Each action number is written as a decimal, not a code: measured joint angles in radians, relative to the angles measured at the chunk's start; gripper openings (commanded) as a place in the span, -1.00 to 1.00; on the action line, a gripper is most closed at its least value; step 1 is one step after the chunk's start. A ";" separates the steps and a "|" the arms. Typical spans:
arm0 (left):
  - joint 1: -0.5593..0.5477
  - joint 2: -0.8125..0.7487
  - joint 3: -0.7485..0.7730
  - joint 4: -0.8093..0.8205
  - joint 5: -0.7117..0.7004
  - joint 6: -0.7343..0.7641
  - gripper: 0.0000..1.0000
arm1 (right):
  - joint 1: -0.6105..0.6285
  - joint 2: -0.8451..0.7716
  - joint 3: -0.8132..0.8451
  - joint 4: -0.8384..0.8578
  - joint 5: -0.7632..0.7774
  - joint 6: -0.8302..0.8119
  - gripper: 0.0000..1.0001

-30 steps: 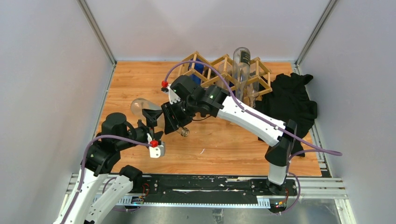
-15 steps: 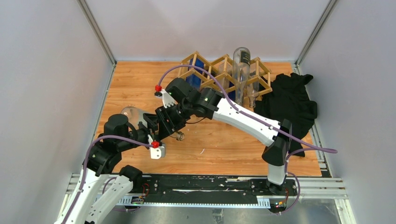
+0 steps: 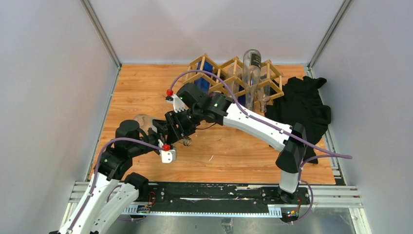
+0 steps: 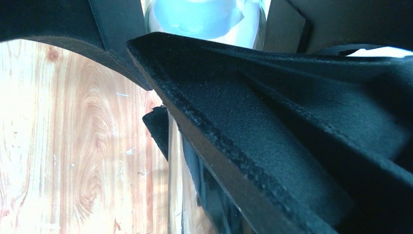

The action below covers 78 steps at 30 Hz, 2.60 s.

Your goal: Take the wine bottle off the wine rack

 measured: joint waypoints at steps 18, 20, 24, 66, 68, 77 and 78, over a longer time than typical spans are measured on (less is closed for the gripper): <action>0.000 0.003 -0.106 0.133 -0.028 -0.129 -1.00 | -0.080 -0.126 -0.086 0.067 0.019 0.018 0.76; -0.002 0.016 -0.115 0.139 -0.030 -0.157 -1.00 | -0.090 -0.150 -0.093 0.086 0.021 0.021 0.77; -0.002 0.048 -0.127 0.149 -0.051 -0.228 -1.00 | -0.114 -0.198 -0.102 0.097 0.024 0.025 0.78; 0.318 0.911 0.481 0.576 -0.179 -1.093 -1.00 | -0.552 -0.510 -0.153 -0.028 0.361 -0.022 0.99; 0.321 0.961 0.491 0.618 -0.170 -1.107 -1.00 | -0.557 -0.510 -0.161 -0.027 0.377 -0.025 1.00; 0.321 1.197 0.583 0.809 -0.151 -1.148 -1.00 | -0.602 -0.519 -0.203 -0.025 0.425 -0.031 1.00; 0.321 1.220 0.595 0.829 -0.148 -1.151 -1.00 | -0.605 -0.526 -0.212 -0.025 0.426 -0.031 1.00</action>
